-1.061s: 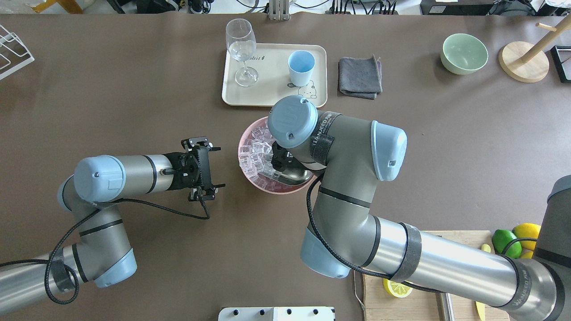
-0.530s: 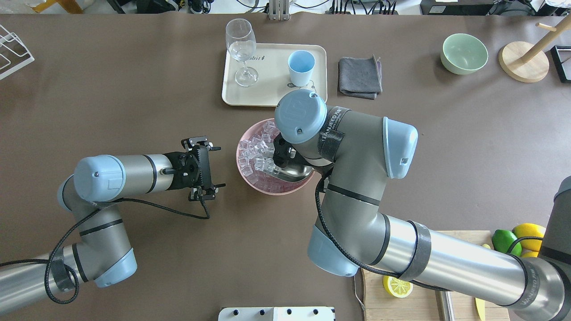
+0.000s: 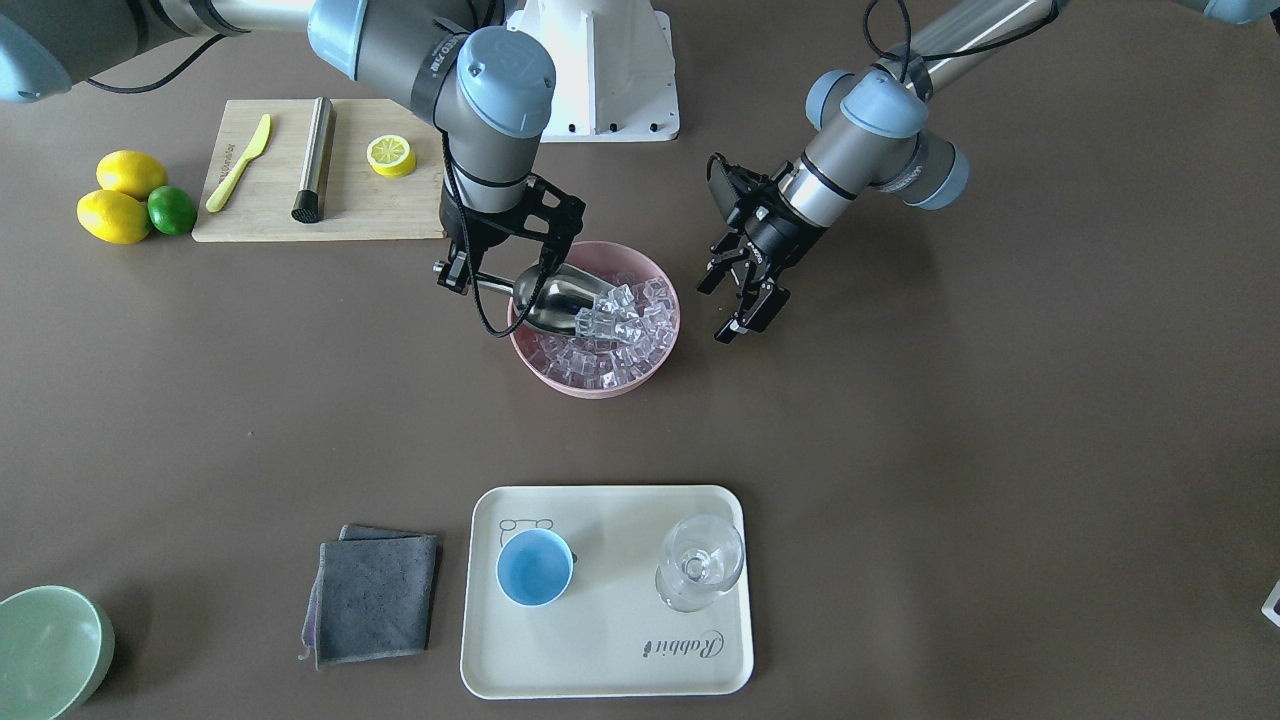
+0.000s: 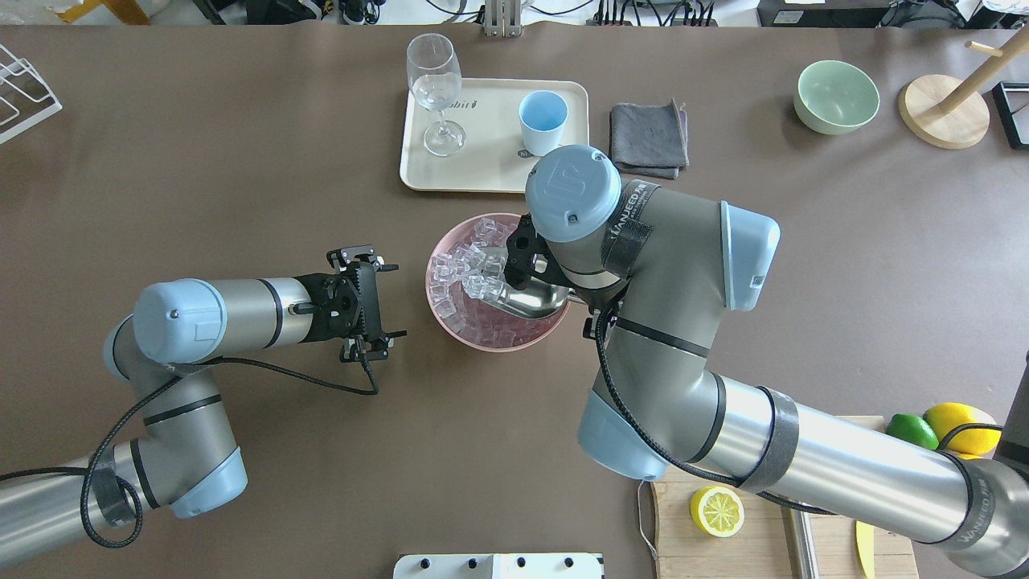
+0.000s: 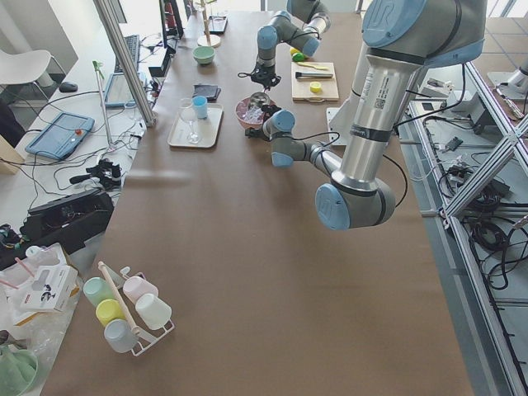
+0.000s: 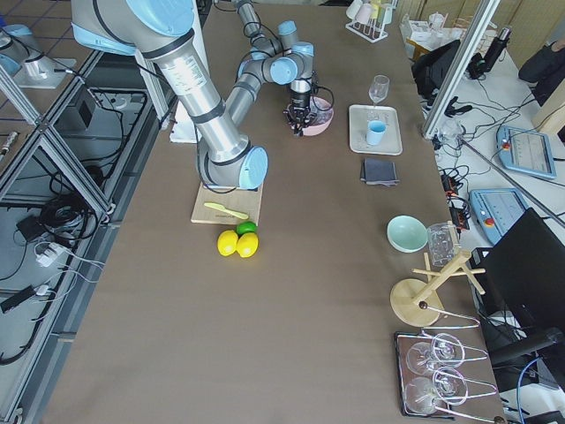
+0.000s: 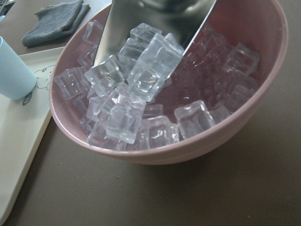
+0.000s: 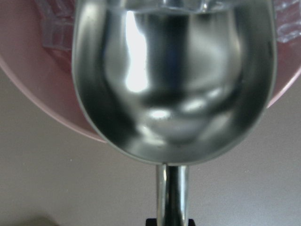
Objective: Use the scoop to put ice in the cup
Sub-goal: 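Drag the scoop through the ice toward the left gripper, filling it, then lift the ice-filled scoop out of the bowl with the right gripper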
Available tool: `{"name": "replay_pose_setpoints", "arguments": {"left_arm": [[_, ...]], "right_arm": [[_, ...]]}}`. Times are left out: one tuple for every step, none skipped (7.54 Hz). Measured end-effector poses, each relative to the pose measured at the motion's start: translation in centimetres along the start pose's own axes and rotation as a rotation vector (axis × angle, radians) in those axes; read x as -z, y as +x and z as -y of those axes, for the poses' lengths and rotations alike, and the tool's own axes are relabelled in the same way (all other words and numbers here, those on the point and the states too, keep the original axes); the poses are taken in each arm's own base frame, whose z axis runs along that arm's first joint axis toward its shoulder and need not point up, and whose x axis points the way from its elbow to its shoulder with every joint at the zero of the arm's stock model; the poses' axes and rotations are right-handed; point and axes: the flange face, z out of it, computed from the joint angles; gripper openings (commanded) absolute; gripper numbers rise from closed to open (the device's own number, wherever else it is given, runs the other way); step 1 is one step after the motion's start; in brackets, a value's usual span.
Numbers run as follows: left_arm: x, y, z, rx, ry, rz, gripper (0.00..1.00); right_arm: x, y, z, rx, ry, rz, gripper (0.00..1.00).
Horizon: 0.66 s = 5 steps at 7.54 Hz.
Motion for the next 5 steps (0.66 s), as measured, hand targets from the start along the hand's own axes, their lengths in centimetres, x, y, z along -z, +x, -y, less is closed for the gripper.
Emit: {"name": "replay_pose_setpoints", "arguments": {"left_arm": [[0.0, 0.0, 0.0, 0.0, -0.001, 0.0, 0.98], [0.0, 0.0, 0.0, 0.0, -0.001, 0.0, 0.98], [0.0, 0.0, 0.0, 0.0, -0.001, 0.0, 0.98], [0.0, -0.1, 0.3, 0.0, 0.003, 0.001, 0.98], [0.0, -0.3, 0.5, 0.0, 0.006, 0.003, 0.98]], "right_arm": [[0.4, 0.3, -0.4, -0.004, 0.012, 0.002, 0.0], [0.7, 0.7, -0.7, -0.012, 0.022, 0.018, 0.0], [1.0, 1.2, -0.9, -0.022, 0.029, 0.037, 0.0], [1.3, 1.8, -1.2, -0.035, 0.036, 0.056, 0.0], [1.6, 2.4, -1.5, -0.05, 0.045, 0.073, 0.0]]}}
